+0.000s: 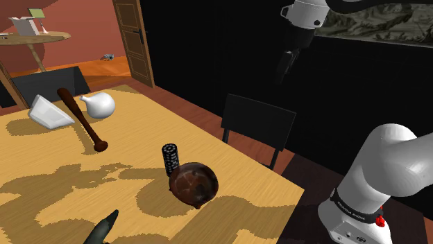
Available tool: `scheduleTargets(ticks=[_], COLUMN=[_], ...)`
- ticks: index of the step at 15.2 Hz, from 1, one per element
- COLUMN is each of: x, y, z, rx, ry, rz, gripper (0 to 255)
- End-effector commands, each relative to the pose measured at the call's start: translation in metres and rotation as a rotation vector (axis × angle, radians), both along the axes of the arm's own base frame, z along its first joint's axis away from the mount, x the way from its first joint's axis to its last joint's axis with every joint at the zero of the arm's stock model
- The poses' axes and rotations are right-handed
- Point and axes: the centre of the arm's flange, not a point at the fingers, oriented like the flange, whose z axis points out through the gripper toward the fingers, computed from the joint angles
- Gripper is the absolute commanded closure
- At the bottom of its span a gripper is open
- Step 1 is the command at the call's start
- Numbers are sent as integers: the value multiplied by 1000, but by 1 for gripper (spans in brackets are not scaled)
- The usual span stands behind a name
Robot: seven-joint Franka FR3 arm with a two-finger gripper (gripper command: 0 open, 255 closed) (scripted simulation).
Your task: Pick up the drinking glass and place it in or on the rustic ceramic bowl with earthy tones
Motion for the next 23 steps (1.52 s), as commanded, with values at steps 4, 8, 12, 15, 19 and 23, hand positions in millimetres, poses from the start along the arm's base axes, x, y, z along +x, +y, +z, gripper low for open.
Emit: scheduleTargets(ticks=[4,8,12,15,19,23], x=[29,67,104,131,166,200], y=[19,45,72,92,121,150], z=[-21,-48,-77,-99,-128,-158], rx=[3,6,9,12,16,19], ry=[14,33,51,65,84,103], rz=[17,41,64,82,105,128], gripper=[0,0,0,0,0,0])
